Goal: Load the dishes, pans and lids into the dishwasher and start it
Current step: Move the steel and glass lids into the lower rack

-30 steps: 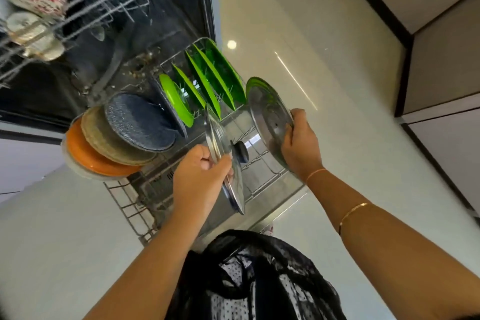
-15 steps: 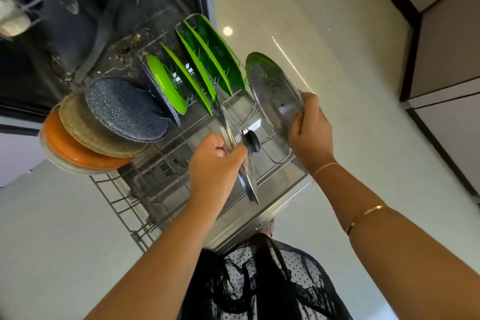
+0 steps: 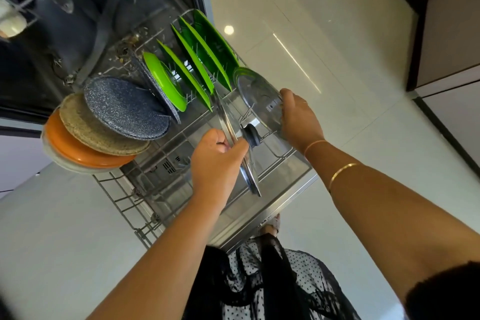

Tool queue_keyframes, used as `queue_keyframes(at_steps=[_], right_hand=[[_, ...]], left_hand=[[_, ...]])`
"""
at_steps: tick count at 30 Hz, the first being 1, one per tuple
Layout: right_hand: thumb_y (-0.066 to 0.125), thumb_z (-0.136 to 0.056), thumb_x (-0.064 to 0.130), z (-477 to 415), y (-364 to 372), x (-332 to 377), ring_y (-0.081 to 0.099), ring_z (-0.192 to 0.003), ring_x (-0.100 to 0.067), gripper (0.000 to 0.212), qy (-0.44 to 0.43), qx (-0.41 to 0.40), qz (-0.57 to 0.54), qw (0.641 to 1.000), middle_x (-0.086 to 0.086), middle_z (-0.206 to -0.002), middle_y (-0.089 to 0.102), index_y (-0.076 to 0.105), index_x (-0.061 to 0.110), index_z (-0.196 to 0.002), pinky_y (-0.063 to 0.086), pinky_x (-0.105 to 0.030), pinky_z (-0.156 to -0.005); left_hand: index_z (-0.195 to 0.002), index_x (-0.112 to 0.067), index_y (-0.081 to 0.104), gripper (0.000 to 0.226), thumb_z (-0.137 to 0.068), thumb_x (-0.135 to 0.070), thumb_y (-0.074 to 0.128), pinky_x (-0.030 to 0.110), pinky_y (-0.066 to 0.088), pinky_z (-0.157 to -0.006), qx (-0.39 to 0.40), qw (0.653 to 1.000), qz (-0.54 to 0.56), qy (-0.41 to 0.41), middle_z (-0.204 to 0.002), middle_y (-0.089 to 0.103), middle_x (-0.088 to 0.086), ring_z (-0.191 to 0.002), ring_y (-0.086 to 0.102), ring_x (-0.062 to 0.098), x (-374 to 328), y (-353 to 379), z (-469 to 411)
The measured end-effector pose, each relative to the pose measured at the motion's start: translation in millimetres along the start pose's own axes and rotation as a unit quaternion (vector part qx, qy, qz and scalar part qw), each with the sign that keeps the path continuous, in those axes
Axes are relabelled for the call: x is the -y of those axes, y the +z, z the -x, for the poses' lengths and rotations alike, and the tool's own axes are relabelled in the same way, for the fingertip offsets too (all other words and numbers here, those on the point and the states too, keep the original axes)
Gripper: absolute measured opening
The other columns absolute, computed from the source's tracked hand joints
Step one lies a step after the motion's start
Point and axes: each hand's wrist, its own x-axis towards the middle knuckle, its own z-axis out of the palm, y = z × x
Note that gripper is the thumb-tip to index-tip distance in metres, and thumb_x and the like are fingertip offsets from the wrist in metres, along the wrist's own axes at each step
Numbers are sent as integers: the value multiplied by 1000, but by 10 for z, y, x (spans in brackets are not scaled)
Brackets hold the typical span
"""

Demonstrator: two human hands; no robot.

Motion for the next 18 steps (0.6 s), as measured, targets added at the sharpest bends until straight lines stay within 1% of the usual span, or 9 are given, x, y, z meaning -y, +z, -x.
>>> queue_keyframes(at_steps=[2, 5, 7, 9, 11, 13, 14, 16, 18], right_hand=[[54, -87, 2, -43, 21, -66, 53, -90, -34, 47, 20, 27, 32, 999, -21, -105, 55, 36, 4, -130, 45, -40, -76], [52, -85, -1, -161, 11, -144, 54, -88, -37, 50, 85, 43, 23, 995, -22, -107, 54, 31, 7, -129, 49, -46, -73], [49, -84, -4, -233, -8, -181, 56, -87, -38, 54, 107, 70, 8, 992, -23, -112, 50, 27, 12, -131, 51, -49, -75], [51, -85, -2, -258, -26, -205, 57, -88, -38, 62, 107, 90, -8, 990, -23, -120, 47, 23, 19, -137, 52, -50, -78], [53, -88, 8, -242, -24, -204, 56, -99, -39, 69, 96, 91, -19, 991, -21, -133, 40, 15, 23, -144, 51, -51, -84], [57, -87, 16, -202, 10, -183, 48, -115, -41, 77, 85, 68, -18, 994, -19, -144, 30, 10, 22, -148, 47, -51, -93], [59, -86, 18, -175, 20, -164, 44, -121, -41, 80, 82, 44, -19, 995, -18, -147, 27, 9, 20, -149, 44, -51, -98], [60, -86, 22, -86, 11, -102, 35, -131, -39, 80, 83, -14, -40, 996, -19, -150, 24, 11, 12, -149, 35, -50, -107], [56, -88, 19, 77, -1, -23, 27, -137, -37, 72, 89, -68, -69, 991, -20, -150, 24, 17, 7, -148, 26, -47, -114]], left_hand=[[-60, -20, 43, 25, -61, -25, 67, 67, 49, -73, -2, 1000, 1, -1, -77, 57, 36, -65, 52, 27, 34, -11, -10], [-58, -22, 41, 27, -61, -27, 68, 66, 48, -75, 2, 1000, -2, 0, -79, 57, 37, -66, 52, 28, 80, -29, -27], [-61, -19, 40, 29, -62, -25, 68, 66, 48, -76, 1, 1000, 5, 2, -80, 58, 37, -66, 53, 29, 99, -32, -35], [-62, -19, 39, 29, -65, -21, 68, 67, 49, -77, -2, 1000, 21, 0, -77, 59, 36, -67, 52, 29, 110, -25, -41], [-65, -18, 40, 31, -71, -14, 70, 64, 50, -77, -3, 999, 37, -6, -66, 61, 24, -68, 55, 28, 139, -16, -69], [-68, -15, 40, 31, -79, -4, 67, 59, 53, -80, 0, 998, 58, -11, -54, 63, 2, -69, 61, 28, 160, -4, -107], [-70, -14, 40, 31, -81, -2, 66, 57, 53, -82, 2, 998, 67, -15, -51, 63, -3, -68, 62, 28, 163, 6, -123], [-71, -14, 38, 32, -84, -2, 64, 54, 53, -84, 6, 997, 78, -24, -48, 61, -6, -65, 61, 26, 149, 34, -144], [-71, -14, 37, 33, -84, -1, 64, 53, 53, -86, 11, 996, 87, -34, -48, 61, -6, -66, 61, 25, 139, 66, -179]])
